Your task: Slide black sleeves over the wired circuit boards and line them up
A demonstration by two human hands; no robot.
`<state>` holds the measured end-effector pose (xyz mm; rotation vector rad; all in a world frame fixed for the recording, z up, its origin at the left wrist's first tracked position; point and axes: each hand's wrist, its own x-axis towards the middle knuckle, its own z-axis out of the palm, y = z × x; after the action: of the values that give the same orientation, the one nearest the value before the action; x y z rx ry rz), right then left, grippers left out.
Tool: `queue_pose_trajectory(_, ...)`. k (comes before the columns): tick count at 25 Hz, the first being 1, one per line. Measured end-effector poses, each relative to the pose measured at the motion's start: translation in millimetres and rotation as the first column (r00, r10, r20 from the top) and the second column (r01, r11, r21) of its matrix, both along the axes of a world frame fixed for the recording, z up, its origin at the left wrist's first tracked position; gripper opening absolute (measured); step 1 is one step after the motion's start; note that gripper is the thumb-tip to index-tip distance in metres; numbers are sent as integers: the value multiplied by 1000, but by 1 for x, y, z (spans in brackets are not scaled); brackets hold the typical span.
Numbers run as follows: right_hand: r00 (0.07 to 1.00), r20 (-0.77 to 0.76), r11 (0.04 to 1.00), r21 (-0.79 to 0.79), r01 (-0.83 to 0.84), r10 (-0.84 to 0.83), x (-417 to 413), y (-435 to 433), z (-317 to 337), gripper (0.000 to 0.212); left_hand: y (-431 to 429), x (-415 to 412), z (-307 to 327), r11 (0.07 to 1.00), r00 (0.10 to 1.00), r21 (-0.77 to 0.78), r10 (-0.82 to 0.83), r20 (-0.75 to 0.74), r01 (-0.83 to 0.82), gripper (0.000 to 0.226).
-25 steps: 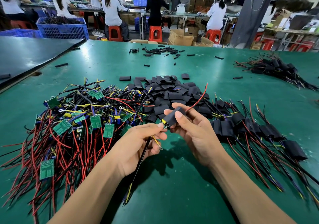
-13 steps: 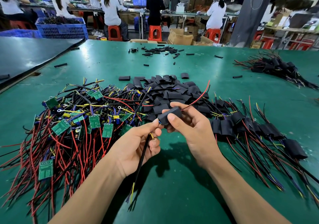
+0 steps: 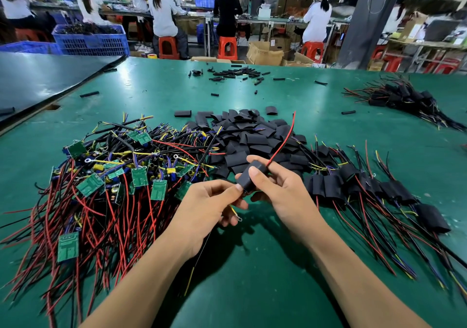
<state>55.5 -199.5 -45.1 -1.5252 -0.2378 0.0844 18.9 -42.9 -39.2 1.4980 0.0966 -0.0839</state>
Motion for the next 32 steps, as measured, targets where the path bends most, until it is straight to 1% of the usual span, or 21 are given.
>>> queue_pose_trajectory(3, 998, -41, 996, -80, -48, 45, 0, -3, 1, 27, 1, -2, -1, 996, 998, 86, 13, 67, -19, 19)
queue_pose_trajectory(6, 993, -60, 989, -106, -103, 97, 0, -3, 1, 31, 1, -2, -3, 978, 989, 196, 38, 141, -66, 19)
queue_pose_trajectory(9, 992, -55, 981, -155, -120, 113, -1, 2, -1, 30, 4, 1, -6, 975, 991, 211, 50, 127, -76, 19)
queue_pose_trajectory(11, 996, -42, 983, -162, -88, 82, -2, 4, -1, 26, 5, 4, -8, 979, 994, 194, 40, 105, -60, 18)
queue_pose_trajectory(15, 996, -75, 992, -114, -53, 45, 0, 1, 0, 21, 8, 7, -11, 989, 997, 145, 13, 76, -24, 13)
queue_pose_trajectory(19, 977, -198, 997, 42, -69, 76, 3, -1, -2, 22, 9, 9, -13, 996, 999, 90, -11, 48, 7, 12)
queue_pose_trajectory(23, 969, -245, 997, 81, -8, 28, 7, -8, 0, 9, 6, 6, -10, 995, 995, 28, -92, -27, 93, 20)
queue_pose_trajectory(25, 967, -255, 996, 90, 1, 22, 8, -10, 0, 5, 3, 3, -8, 990, 993, 81, -117, -33, 120, 27)
queue_pose_trajectory(27, 959, -277, 992, 127, -25, 60, 6, -10, 1, 10, 2, 2, -7, 989, 996, 114, -87, -34, 90, 30)
queue_pose_trajectory(29, 948, -297, 984, 165, -68, 115, 5, -9, 3, 16, 2, 2, -8, 993, 999, 105, -45, -25, 47, 28)
queue_pose_trajectory(32, 931, -309, 978, 131, -162, 195, 1, -10, 4, 19, 5, 4, -8, 995, 1000, 99, -3, 6, 3, 22)
